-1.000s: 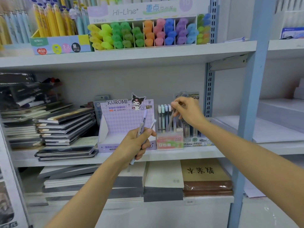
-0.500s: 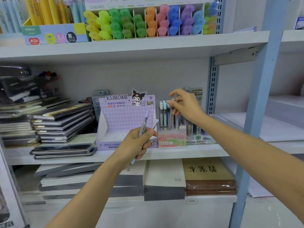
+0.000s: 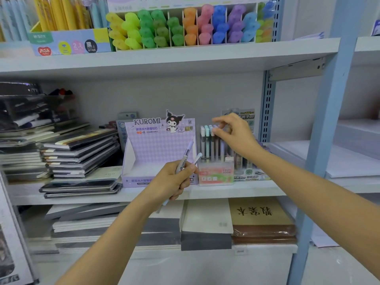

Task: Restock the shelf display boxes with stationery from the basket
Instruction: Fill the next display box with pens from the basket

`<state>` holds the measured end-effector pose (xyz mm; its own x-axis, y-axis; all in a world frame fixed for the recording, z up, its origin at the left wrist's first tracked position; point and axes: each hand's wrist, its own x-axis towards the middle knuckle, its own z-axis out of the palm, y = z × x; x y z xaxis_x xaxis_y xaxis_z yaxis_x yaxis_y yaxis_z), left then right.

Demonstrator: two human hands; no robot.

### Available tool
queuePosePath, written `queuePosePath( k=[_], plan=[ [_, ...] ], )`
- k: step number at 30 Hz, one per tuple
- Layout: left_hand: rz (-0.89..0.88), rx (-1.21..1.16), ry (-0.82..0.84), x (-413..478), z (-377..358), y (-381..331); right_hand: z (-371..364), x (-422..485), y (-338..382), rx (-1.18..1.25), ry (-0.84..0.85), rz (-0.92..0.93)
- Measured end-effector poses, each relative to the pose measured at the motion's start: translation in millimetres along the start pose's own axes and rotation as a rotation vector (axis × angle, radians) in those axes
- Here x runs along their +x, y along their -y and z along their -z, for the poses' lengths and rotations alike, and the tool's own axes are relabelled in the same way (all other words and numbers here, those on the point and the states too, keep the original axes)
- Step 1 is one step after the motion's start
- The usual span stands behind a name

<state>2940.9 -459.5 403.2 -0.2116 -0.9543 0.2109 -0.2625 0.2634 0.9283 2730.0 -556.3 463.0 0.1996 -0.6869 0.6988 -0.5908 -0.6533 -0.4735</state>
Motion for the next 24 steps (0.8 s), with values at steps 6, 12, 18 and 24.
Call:
queuePosePath(
  k=[6, 12, 18, 24],
  plan=[
    [-0.006, 0.040, 0.029, -3, -10, -11, 11, -28, 36, 0.434, 0.395, 0.030],
    [-0.014, 0.013, 0.068, -10, -15, -22, 15, -33, 45, 0.496, 0.433, 0.026],
    [-0.044, 0.005, 0.048, -16, -12, -29, 42, -16, 50, 0.750, 0.033, -0.147],
    [0.009, -0.056, 0.034, -15, -15, -30, 64, -6, 33, 0.570, -0.216, -0.135]
  ],
)
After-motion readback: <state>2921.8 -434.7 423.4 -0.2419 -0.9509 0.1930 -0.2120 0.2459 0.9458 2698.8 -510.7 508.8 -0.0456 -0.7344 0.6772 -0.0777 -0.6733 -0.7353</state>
